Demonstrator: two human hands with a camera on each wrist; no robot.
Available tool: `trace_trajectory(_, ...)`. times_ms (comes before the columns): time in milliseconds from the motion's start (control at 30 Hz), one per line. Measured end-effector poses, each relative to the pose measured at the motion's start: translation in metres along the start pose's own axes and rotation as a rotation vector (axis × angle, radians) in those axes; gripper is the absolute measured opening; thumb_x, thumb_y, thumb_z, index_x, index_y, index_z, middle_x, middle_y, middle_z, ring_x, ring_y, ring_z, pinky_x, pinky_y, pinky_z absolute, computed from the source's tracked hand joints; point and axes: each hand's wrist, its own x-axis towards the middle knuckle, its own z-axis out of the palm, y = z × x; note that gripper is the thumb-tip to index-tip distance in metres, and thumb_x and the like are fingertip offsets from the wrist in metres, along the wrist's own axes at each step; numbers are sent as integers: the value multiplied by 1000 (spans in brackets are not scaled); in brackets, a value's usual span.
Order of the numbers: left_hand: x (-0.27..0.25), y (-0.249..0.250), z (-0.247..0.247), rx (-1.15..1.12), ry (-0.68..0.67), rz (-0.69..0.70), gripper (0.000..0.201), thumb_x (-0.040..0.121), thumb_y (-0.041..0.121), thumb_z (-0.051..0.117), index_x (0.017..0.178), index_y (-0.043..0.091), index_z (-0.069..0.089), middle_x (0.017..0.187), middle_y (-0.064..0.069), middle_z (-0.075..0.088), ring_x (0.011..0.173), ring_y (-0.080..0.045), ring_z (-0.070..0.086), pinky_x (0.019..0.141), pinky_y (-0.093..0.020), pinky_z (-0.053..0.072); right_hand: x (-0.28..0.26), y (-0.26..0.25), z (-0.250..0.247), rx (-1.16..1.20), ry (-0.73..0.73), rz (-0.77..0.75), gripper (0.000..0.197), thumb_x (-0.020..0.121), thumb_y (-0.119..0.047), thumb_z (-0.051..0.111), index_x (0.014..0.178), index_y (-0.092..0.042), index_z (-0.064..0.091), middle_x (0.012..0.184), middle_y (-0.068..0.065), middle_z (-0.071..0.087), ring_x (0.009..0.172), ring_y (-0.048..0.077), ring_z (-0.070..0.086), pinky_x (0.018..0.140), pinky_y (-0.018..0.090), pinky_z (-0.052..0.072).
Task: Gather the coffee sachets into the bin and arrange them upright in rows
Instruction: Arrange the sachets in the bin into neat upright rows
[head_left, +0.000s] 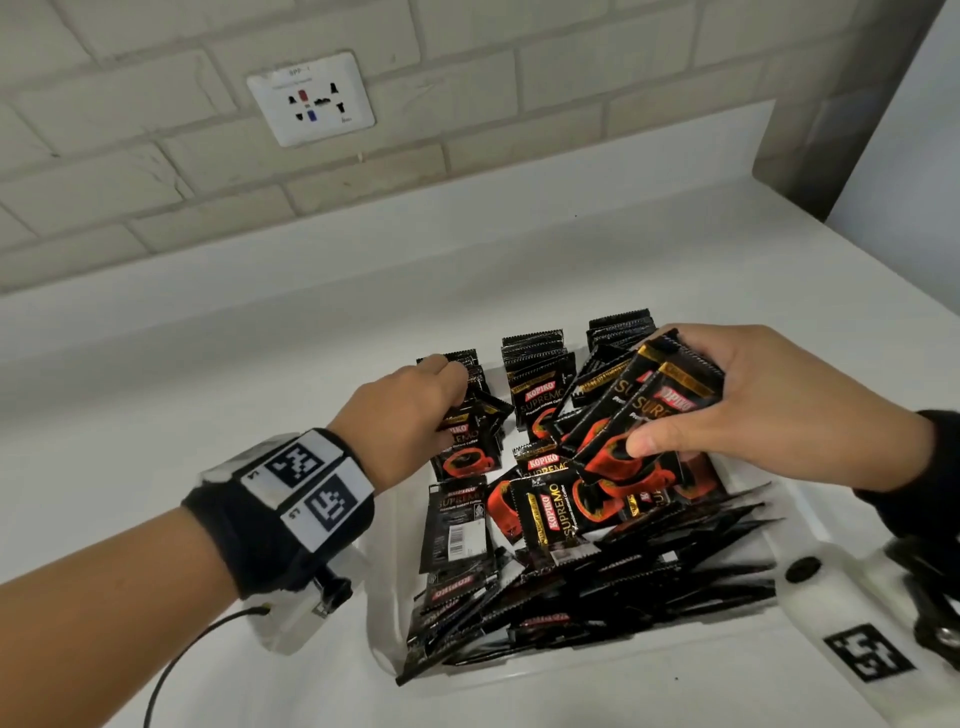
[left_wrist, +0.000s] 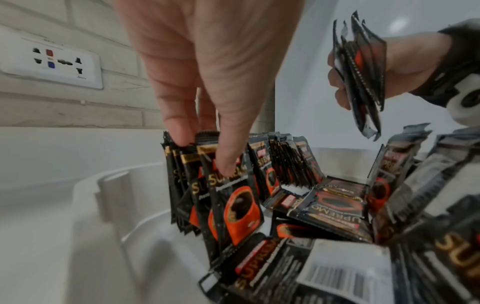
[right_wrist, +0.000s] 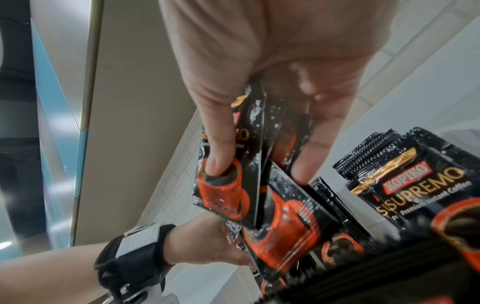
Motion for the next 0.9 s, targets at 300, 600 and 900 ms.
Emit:
trace_trajectory(300,-36,11,-48,-563,446,-70,26,72,33,75,81,34,50,76,18,48,61,4,47,55,-9,36,5,1,-4,121,-13,7,34,66,-10,76,92,-26,62,78,-9,72,65,10,69,52,22,55)
trace_trajectory(600,-46,59,-31,-1102,262,-110,61,44,67,66,102,58,49,87,25,57,76,-17,64,74,-39,56,14,-3,6,375,-104,132,32,80,-10,64,110,-18,57,103,8,68,80,19,69,52,27,52)
trace_trajectory(900,-29,69,-24,-1618,36,-211,65,63,43,81,117,18,55,108,-3,70,99,-20,67,90,-45,52,13,-6,16,458,-140,136,37,83,-1,60,114,-20,53,109,9,65,89,22,68,60,31,55)
